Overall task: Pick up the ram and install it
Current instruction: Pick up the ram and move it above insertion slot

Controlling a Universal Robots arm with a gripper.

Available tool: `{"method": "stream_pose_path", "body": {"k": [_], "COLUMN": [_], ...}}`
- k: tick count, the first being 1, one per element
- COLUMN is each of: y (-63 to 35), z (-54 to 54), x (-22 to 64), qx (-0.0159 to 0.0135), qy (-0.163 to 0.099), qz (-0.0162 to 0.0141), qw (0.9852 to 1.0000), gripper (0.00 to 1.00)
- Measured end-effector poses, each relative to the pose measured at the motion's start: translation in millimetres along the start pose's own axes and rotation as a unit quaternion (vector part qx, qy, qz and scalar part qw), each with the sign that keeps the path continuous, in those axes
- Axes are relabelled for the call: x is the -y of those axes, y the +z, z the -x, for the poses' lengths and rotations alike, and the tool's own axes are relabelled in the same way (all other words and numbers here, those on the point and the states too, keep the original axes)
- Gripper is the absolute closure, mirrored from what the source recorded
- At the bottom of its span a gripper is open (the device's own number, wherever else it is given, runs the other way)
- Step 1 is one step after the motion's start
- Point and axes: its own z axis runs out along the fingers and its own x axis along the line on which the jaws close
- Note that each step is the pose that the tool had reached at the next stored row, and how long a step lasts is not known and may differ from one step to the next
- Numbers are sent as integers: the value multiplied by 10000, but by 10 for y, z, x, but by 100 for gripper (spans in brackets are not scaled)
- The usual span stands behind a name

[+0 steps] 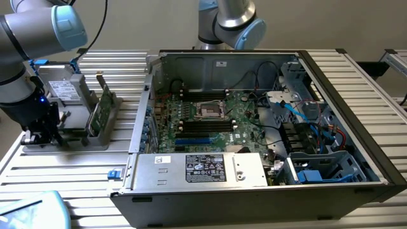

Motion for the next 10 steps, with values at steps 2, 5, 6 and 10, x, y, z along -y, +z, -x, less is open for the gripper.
{"method": "stream_pose_path", "body": {"k": [2,5,6,10], "y": [-14,-47,-56,-88], "z": [0,1,2,2], "x": [-1,-2,-2,-4], "qx": [1,1,1,1], "qy": [0,0,0,0], "qz": [1,1,1,1], "qw": [10000,10000,10000,10000], "gripper": [86,86,86,86]}}
